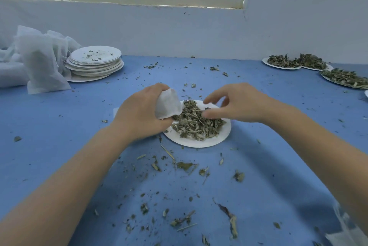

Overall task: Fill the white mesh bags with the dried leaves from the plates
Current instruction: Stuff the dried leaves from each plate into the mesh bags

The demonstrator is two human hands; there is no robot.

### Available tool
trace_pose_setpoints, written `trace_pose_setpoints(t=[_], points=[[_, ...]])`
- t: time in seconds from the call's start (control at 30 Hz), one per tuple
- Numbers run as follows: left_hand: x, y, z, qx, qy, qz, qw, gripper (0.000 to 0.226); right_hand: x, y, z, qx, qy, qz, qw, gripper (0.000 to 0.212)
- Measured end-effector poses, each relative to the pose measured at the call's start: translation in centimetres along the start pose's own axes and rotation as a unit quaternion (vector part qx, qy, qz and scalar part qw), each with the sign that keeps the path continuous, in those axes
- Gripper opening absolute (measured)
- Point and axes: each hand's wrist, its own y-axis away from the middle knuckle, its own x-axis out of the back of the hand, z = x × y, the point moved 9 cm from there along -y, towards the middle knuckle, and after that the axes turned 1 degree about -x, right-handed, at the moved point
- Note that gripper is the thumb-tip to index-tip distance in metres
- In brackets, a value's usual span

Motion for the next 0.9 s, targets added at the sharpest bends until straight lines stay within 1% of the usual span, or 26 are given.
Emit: trace_pose_setpoints(t=[0.03, 0.07, 0.1, 0.17, 0.27, 0.37, 0.53, 0.7, 0.77, 0.83, 0.9], points=[[-0.2, 0.0, 0.1, 0.000, -0.002, -0.002, 1.000, 0.056, -0.9, 0.1, 0.8, -0.024, 0.030, -0.043, 0.998, 0.047], [-0.3, 0.1, 0.0, 0.001, -0.003, -0.005, 1.000, 0.057, -1.7, 0.2, 1.2, -0.036, 0.039, -0.070, 0.996, 0.054], [-0.4, 0.1, 0.0, 0.002, -0.003, -0.009, 1.000, 0.058, -2.1, 0.3, 1.3, -0.035, 0.039, -0.080, 0.995, 0.055], [-0.7, 0.2, 0.0, 0.004, 0.001, -0.016, 1.000, 0.057, -2.2, 0.3, 0.9, -0.019, 0.026, -0.058, 0.998, 0.045], [-1.0, 0.3, 0.0, 0.000, 0.006, -0.023, 1.000, 0.056, -1.4, 0.2, 0.4, 0.001, 0.008, 0.004, 1.000, 0.027], [-1.0, 0.3, 0.0, -0.001, 0.007, -0.017, 1.000, 0.055, -0.6, 0.2, -0.1, 0.020, 0.007, 0.039, 0.999, 0.018], [-0.6, 0.3, 0.1, 0.004, 0.019, -0.010, 1.000, 0.056, 1.2, 0.6, -1.0, 0.041, -0.063, 0.079, 0.994, 0.011], [-0.7, 0.3, 0.3, 0.002, 0.033, -0.009, 0.999, 0.056, 2.9, 0.5, -3.2, 0.077, -0.158, 0.120, 0.977, 0.011], [-0.6, 0.3, 0.3, -0.001, 0.039, 0.000, 0.999, 0.055, 2.7, 0.3, -4.3, 0.094, -0.190, 0.116, 0.970, 0.013], [-0.4, 0.3, 0.4, -0.002, 0.056, 0.013, 0.998, 0.054, 2.0, 0.2, -5.3, 0.108, -0.190, 0.105, 0.970, 0.018], [-0.1, 0.4, 0.4, -0.003, 0.079, 0.027, 0.996, 0.053, 1.1, 0.0, -5.8, 0.108, -0.190, 0.091, 0.972, 0.014]])
